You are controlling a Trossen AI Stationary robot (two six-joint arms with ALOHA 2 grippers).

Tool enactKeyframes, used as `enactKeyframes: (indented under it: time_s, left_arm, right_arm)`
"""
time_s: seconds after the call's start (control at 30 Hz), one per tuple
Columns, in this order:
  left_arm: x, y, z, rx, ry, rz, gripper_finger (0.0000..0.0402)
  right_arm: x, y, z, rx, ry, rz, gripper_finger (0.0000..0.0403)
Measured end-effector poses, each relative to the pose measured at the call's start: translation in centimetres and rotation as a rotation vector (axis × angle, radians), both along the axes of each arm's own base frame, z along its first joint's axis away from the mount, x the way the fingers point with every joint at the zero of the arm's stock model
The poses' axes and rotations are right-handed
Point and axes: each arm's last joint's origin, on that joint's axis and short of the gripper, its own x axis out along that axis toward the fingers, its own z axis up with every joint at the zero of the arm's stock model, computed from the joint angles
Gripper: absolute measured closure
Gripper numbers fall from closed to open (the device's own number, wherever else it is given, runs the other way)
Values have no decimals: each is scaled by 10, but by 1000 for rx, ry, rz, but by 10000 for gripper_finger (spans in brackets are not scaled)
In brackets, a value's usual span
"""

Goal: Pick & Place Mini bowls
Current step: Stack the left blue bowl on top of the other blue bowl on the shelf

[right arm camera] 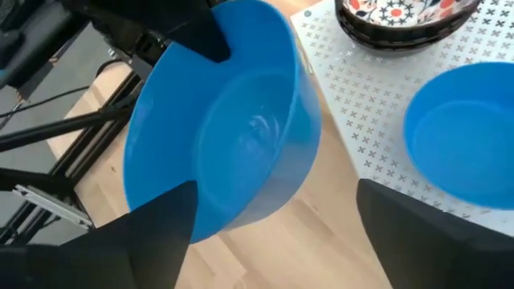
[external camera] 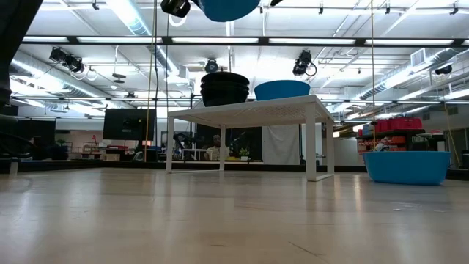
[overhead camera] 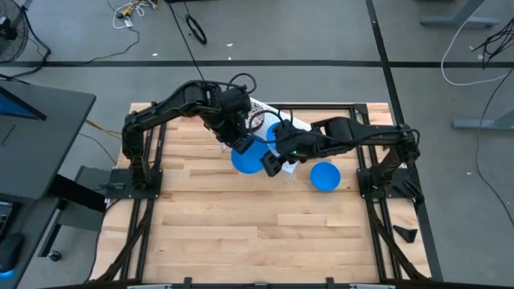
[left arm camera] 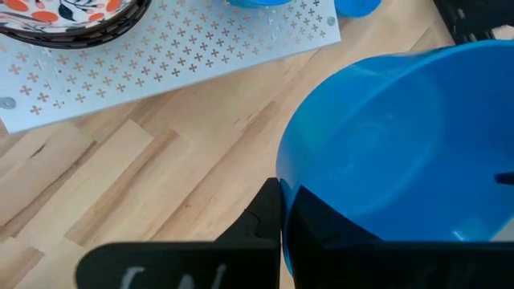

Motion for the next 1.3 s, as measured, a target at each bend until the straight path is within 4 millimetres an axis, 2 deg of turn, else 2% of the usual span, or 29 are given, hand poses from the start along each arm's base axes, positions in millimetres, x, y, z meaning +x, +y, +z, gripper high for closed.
enactKeyframes:
  time_s: [0.4,0.8,0.97,1.3]
  left_arm:
    - [1,-8,0,11,6,-3,398]
    - [1,-21,-1,-1,34,-17,384]
    - [2,-21,-1,-2,23,-17,380]
    - [7,-22,2,-23,-50,-81,327]
  right_arm:
    - [1,6,1,54,-20,21,193]
    - [2,4,2,110,-45,-50,388]
    - [0,2,1,120,-29,-69,393]
    - [-5,1,-3,112,41,-71,402]
